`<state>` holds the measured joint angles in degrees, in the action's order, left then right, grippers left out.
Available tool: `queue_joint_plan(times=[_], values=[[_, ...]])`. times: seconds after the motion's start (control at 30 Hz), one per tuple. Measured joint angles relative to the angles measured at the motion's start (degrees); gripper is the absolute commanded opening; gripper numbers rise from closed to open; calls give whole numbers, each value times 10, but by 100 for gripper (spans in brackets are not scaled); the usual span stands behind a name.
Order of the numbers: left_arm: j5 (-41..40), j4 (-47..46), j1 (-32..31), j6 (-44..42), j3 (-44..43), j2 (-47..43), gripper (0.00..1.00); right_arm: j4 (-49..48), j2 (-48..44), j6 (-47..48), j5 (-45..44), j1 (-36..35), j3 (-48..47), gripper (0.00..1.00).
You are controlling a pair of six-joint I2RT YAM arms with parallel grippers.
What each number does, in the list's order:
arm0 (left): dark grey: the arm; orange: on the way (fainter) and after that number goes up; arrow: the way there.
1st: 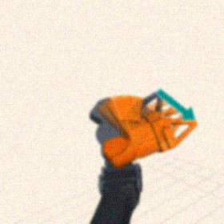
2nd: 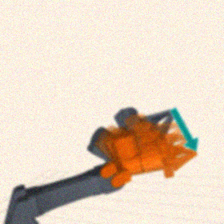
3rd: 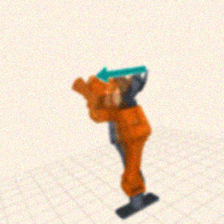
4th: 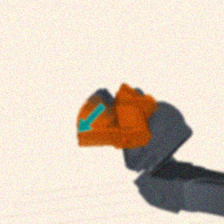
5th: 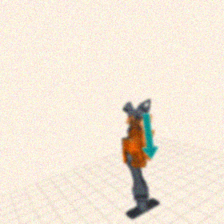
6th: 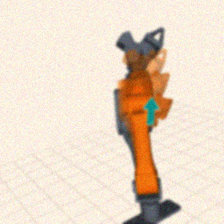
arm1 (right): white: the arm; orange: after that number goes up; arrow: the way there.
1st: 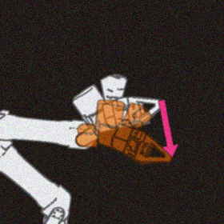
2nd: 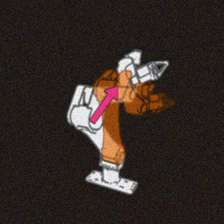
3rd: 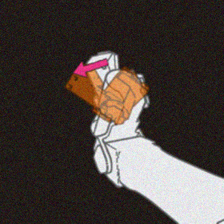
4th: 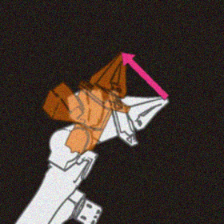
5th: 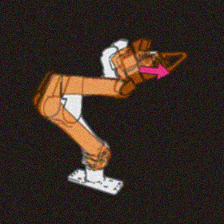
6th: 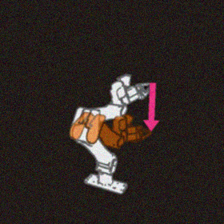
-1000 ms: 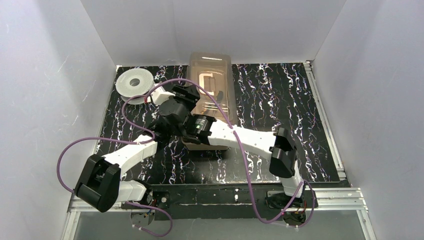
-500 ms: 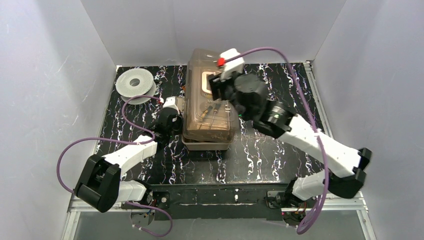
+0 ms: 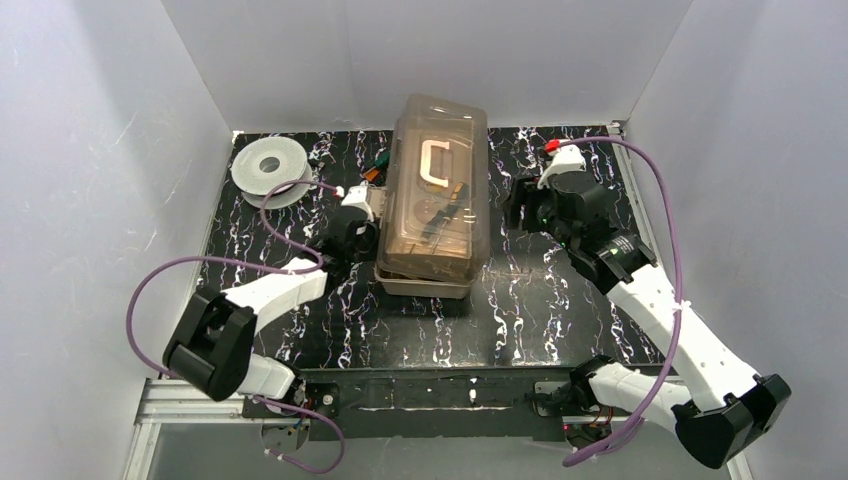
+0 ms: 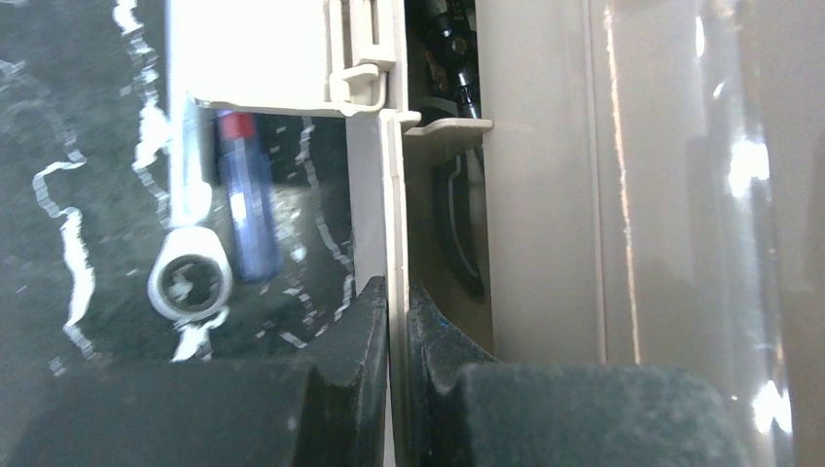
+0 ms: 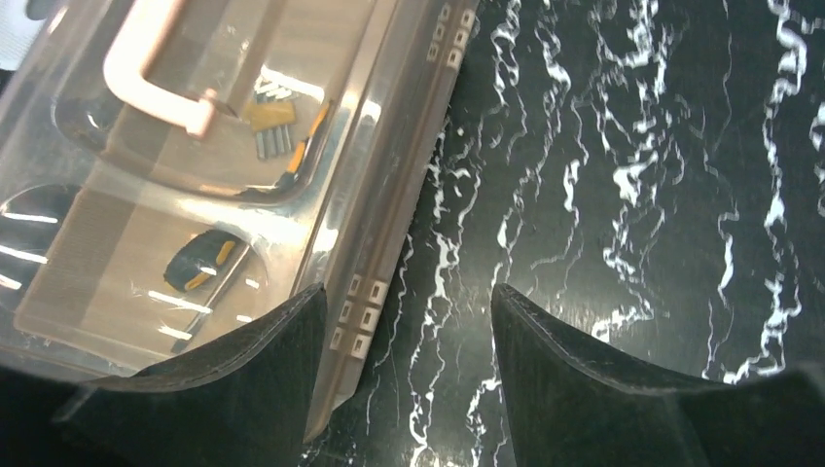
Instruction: Pack the tool kit
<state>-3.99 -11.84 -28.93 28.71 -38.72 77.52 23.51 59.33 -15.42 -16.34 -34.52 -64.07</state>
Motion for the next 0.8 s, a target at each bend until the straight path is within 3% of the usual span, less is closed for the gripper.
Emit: queue_joint_plan(times=[0.1, 0.33, 0.53, 0.8], values=[[-9, 4, -27, -2, -39, 40, 1, -1, -9, -16, 44, 51, 27, 70], [-13, 76, -65, 7, -80, 50, 27, -13, 3, -35, 136, 120, 41, 70], [-44, 200, -70, 46, -92, -11, 69, -31, 7, -46, 188, 128, 48, 70], [-66, 306, -38, 93, -130, -72, 88, -40, 6, -52, 210, 128, 49, 71]])
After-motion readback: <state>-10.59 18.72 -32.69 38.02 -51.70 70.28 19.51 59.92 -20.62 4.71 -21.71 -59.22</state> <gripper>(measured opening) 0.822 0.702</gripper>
